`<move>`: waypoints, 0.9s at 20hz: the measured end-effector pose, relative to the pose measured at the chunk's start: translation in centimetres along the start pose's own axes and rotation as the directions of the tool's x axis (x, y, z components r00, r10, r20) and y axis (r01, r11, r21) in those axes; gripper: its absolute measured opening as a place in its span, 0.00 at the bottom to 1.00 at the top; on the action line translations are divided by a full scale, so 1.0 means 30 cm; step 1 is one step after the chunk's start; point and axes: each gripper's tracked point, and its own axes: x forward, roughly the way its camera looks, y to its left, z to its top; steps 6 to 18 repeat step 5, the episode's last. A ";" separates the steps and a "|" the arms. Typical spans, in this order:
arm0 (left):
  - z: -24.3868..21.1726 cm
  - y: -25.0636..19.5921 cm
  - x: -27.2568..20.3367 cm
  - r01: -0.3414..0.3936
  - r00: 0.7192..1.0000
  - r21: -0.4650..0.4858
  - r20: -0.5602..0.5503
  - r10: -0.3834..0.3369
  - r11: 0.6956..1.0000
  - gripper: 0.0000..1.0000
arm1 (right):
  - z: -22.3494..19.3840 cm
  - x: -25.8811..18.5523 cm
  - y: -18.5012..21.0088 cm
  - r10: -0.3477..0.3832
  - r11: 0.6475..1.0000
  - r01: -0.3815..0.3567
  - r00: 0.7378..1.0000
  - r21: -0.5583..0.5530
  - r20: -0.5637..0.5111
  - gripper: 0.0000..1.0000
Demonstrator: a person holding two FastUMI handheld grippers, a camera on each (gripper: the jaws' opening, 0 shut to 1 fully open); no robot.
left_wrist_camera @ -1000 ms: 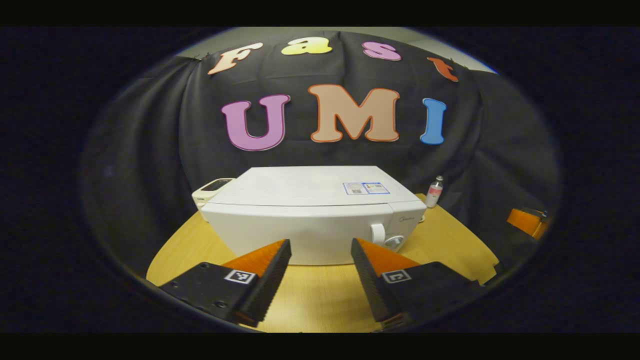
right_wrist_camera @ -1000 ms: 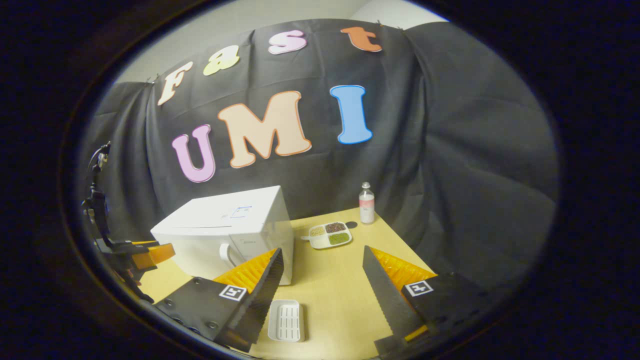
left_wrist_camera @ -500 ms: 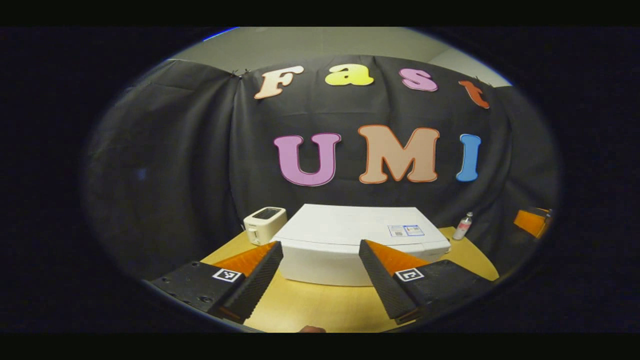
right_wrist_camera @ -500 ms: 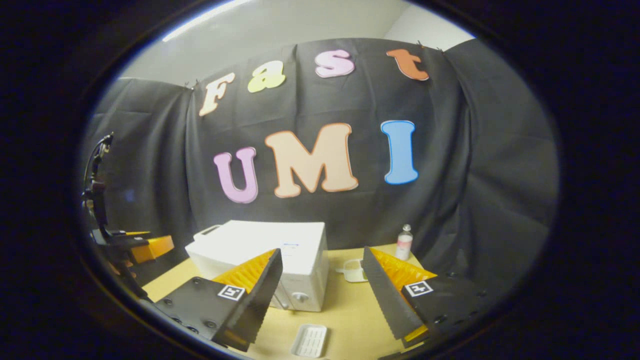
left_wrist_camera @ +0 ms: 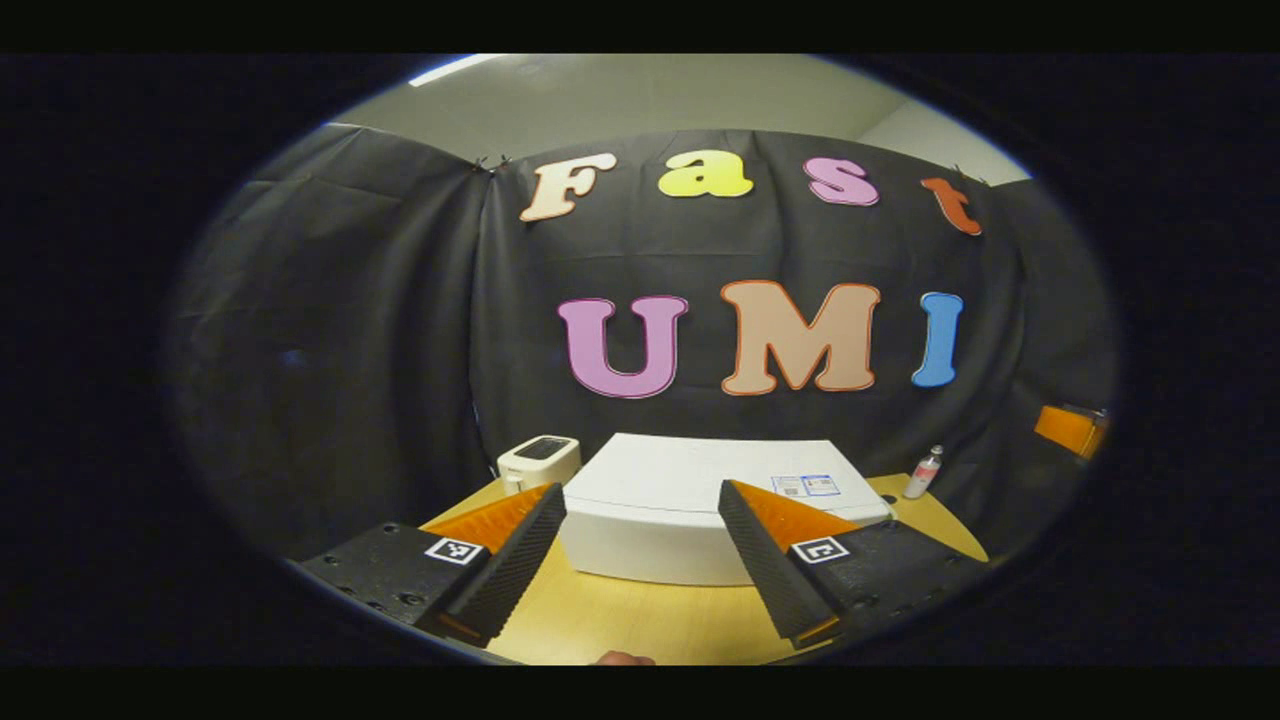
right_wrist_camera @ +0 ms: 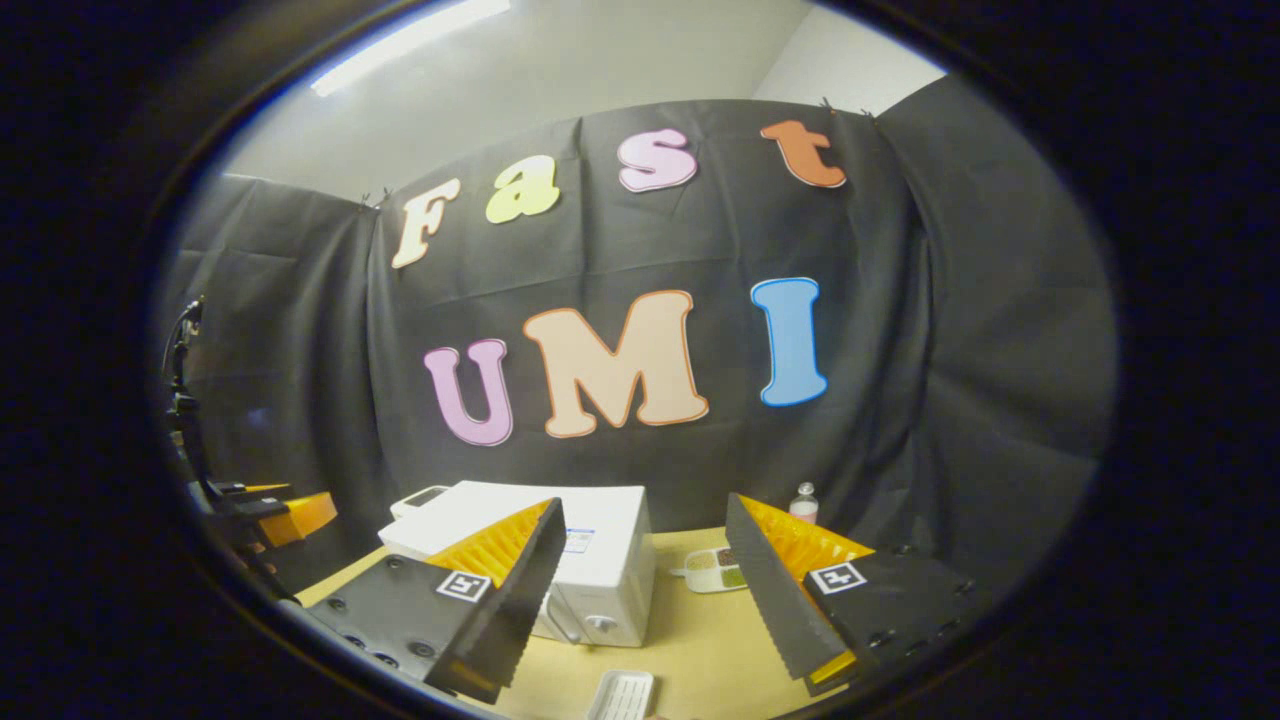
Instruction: Open the microwave oven with the left hand, put the food in, and close the microwave oven.
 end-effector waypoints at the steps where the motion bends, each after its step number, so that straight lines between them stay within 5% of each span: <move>1: -0.004 -0.010 -0.001 0.006 1.000 0.000 -0.004 -0.006 1.000 0.96 | 0.003 -0.005 -0.014 -0.008 1.000 0.008 1.000 -0.002 0.001 0.92; 18: -0.004 -0.061 0.010 0.031 0.999 0.010 -0.011 -0.031 0.999 0.96 | 0.022 -0.025 -0.047 -0.017 1.000 0.017 1.000 -0.001 0.016 0.92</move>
